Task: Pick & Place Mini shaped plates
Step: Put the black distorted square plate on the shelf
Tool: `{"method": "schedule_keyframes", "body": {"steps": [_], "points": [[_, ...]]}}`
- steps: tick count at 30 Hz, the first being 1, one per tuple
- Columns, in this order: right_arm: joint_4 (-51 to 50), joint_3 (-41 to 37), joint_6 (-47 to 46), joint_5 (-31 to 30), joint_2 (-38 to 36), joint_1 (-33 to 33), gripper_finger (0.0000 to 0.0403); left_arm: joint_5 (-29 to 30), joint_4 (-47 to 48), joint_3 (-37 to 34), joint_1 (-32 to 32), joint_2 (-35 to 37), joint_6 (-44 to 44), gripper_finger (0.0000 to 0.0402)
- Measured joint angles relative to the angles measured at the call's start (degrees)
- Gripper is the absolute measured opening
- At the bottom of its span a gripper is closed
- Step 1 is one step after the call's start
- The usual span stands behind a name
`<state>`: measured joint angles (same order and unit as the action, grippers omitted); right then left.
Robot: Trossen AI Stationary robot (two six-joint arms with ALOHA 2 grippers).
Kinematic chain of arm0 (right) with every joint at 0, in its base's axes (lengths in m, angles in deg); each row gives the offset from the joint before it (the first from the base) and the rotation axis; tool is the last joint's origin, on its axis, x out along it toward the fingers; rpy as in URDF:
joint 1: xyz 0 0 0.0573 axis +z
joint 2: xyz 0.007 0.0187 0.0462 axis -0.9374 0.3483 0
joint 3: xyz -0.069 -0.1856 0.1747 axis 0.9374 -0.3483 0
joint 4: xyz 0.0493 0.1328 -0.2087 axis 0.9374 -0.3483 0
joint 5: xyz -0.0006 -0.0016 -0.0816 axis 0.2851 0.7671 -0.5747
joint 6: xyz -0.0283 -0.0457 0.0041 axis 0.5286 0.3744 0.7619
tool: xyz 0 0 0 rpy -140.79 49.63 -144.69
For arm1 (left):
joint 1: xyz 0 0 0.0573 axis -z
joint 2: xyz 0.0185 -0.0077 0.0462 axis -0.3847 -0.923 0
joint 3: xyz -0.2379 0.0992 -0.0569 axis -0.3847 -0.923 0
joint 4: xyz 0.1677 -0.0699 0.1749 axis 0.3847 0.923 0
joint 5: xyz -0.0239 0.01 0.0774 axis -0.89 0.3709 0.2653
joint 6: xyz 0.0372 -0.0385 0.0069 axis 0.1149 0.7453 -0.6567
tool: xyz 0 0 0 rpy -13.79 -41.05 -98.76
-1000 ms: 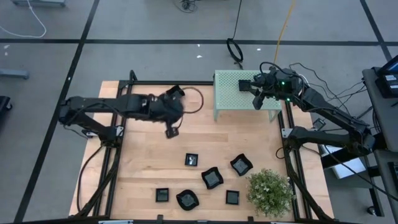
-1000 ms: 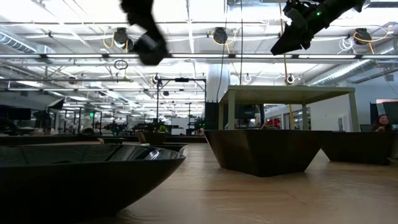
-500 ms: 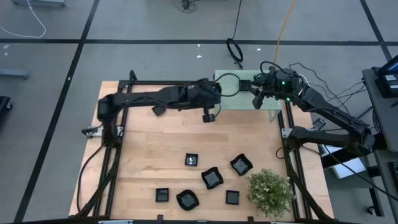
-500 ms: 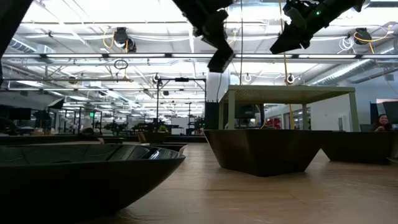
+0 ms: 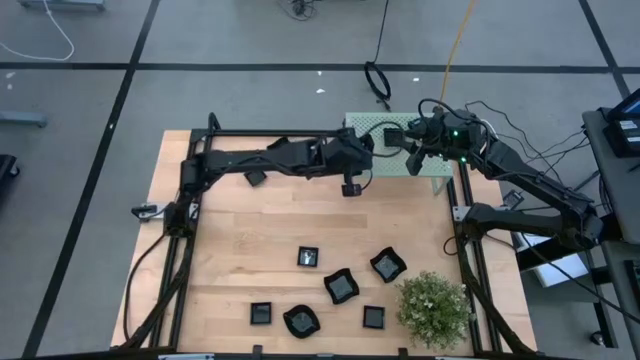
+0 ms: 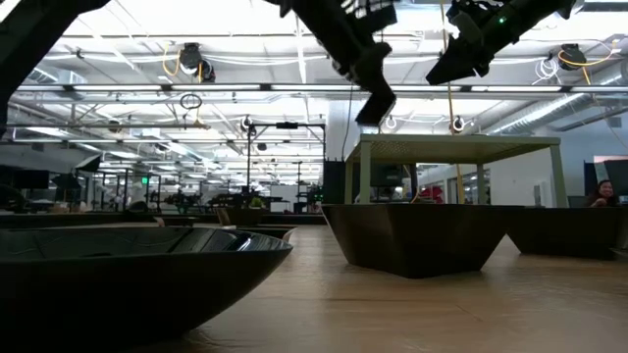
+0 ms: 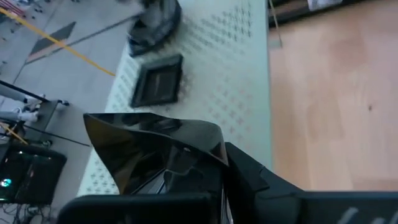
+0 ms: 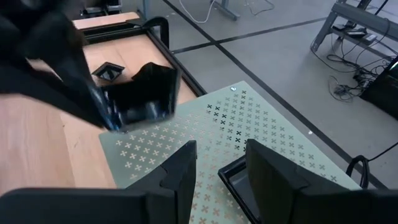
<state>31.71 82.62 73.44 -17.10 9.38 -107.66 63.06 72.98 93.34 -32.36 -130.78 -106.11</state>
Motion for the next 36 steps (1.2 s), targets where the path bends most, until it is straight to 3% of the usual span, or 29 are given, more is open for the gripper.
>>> {"method": "schedule_keyframes", "body": {"steps": [8, 14, 36], "points": [[0.0, 0.0, 0.0, 0.0, 0.0, 0.0, 0.0125, 0.4, -1.6, 0.0, -0.3, -1.4, -2.3, 0.0005], [0.0, 0.0, 0.0, 0.0, 0.0, 0.0, 0.0125, 4.1, -2.9, 0.0, -1.6, -1.4, -2.5, 0.0027], [0.0, 0.0, 0.1, 0.0, 0.0, 0.0, 0.0125, 1.9, -4.4, 0.0, -3.4, -1.4, -0.9, 0.0030]]}}
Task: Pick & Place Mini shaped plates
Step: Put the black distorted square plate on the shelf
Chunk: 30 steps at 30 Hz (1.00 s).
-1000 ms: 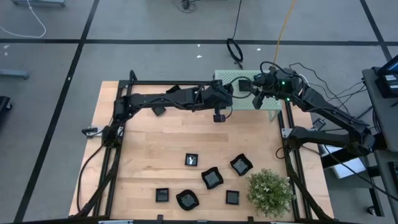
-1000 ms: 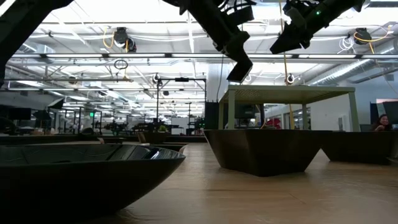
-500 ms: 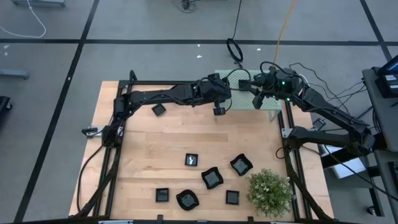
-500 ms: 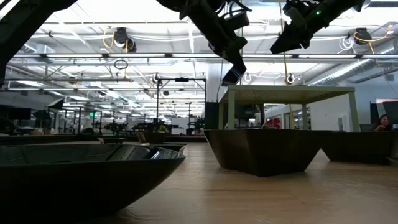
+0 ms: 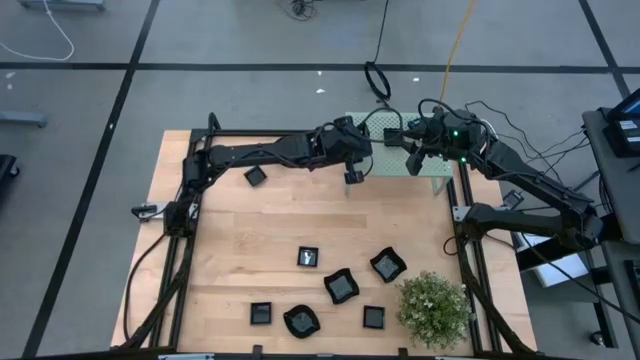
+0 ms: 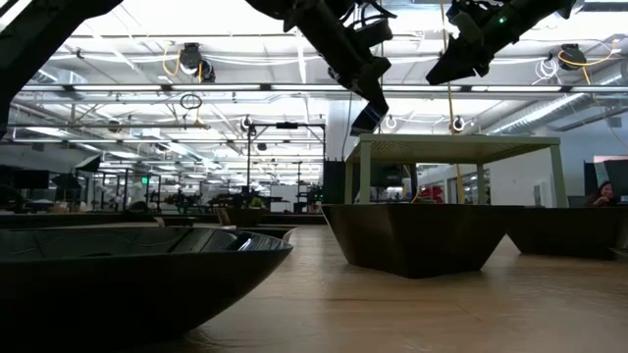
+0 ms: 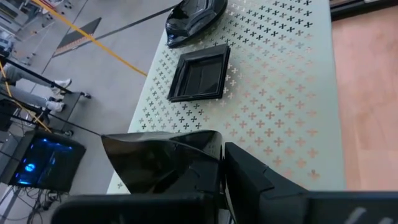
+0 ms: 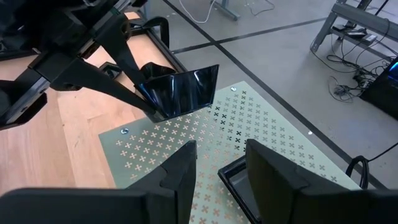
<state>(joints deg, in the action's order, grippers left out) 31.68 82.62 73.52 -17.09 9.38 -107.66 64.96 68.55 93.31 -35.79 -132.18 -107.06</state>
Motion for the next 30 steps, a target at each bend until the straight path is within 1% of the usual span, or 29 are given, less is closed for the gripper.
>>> {"method": "schedule_keyframes", "body": {"steps": [9, 15, 20, 30], "points": [[0.0, 0.0, 0.0, 0.0, 0.0, 0.0, 0.0125, 0.0, -0.2, 0.0, 0.0, 0.0, 0.0, 0.0031], [0.0, 0.0, 0.0, 0.0, 0.0, 0.0, 0.0125, -1.4, -0.3, 0.0, -0.2, 0.0, 0.2, 0.0031], [0.0, 0.0, -0.1, 0.0, 0.0, 0.0, 0.0125, -3.7, -0.4, 0.0, -0.9, 0.0, 2.8, 0.0031], [0.0, 0.0, -0.1, 0.0, 0.0, 0.0, 0.0125, -4.9, -0.4, 0.0, -1.5, 0.0, 4.6, 0.0031]]}}
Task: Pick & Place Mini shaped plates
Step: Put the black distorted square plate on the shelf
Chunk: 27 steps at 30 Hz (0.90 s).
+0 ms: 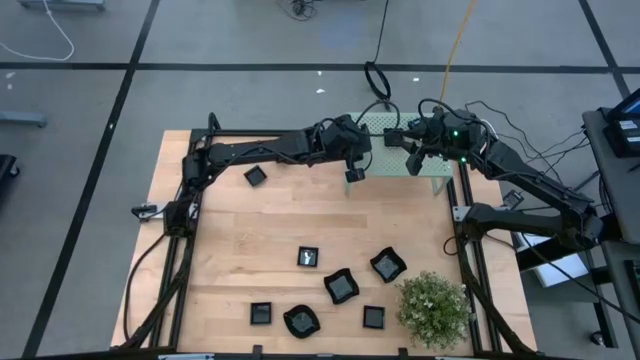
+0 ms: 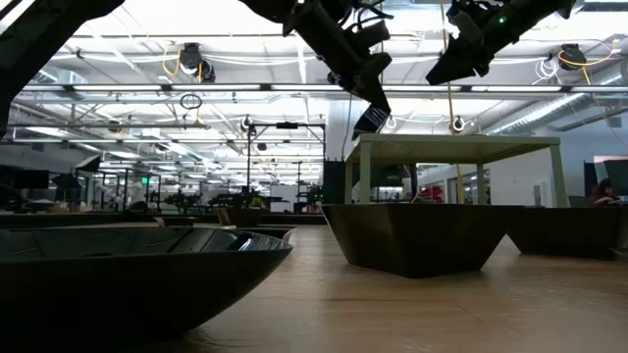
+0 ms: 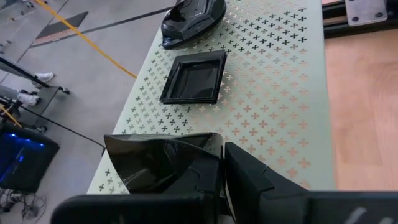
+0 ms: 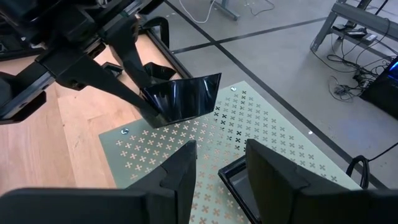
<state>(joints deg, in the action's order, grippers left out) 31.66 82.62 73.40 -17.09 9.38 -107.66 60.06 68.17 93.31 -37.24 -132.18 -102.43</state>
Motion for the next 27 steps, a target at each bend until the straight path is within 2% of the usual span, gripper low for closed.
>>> {"method": "schedule_keyframes", "body": {"steps": [14, 27], "points": [[0.0, 0.0, 0.1, 0.0, 0.0, 0.0, 0.0125, 0.0, 0.0, 0.0, 0.0, 0.0, -0.1, 0.0034], [0.0, 0.0, 0.2, 0.0, 0.0, 0.0, 0.0125, 0.0, -2.4, 0.0, 0.2, 0.0, 0.1, 0.0141]]}}
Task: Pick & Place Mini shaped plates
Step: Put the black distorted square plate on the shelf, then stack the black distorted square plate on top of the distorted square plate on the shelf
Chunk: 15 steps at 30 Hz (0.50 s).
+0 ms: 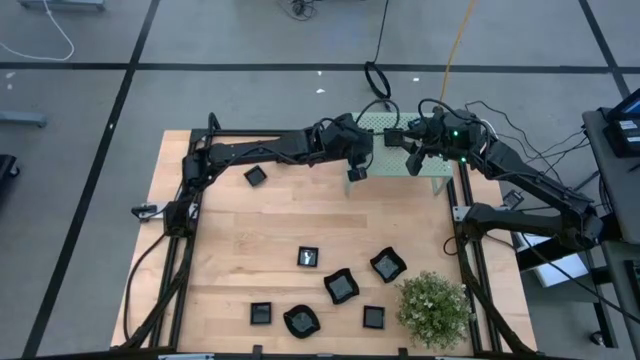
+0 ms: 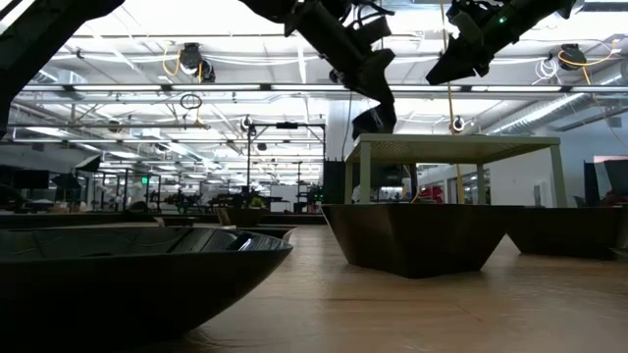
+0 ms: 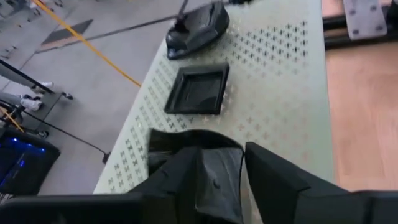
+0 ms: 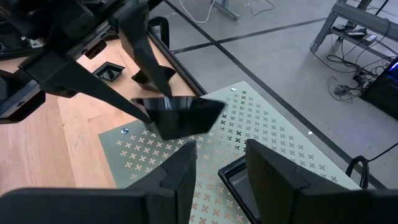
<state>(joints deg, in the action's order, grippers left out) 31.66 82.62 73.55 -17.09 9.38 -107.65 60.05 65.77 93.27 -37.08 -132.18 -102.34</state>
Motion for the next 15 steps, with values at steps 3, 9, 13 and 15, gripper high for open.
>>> {"method": "schedule_keyframes", "body": {"steps": [3, 9, 13, 15], "points": [[0.0, 0.0, 0.0, 0.0, 0.0, 0.0, 0.0125, 0.1, -2.9, 0.0, 0.3, 0.2, -0.1, 0.0163], [0.0, 0.0, 0.0, 0.0, 0.0, 0.0, 0.0125, 2.4, -4.0, 0.0, 0.8, 1.0, -0.3, 0.0200], [0.0, 0.0, -0.2, 0.2, 0.0, 0.0, 0.0125, 8.6, -1.3, -0.1, 1.7, 3.3, 0.3, 0.0208], [-0.2, 0.0, -1.5, 0.3, 0.0, 0.2, 0.0125, 11.4, 1.6, 0.0, 2.7, 5.3, 2.0, 0.0208]]}}
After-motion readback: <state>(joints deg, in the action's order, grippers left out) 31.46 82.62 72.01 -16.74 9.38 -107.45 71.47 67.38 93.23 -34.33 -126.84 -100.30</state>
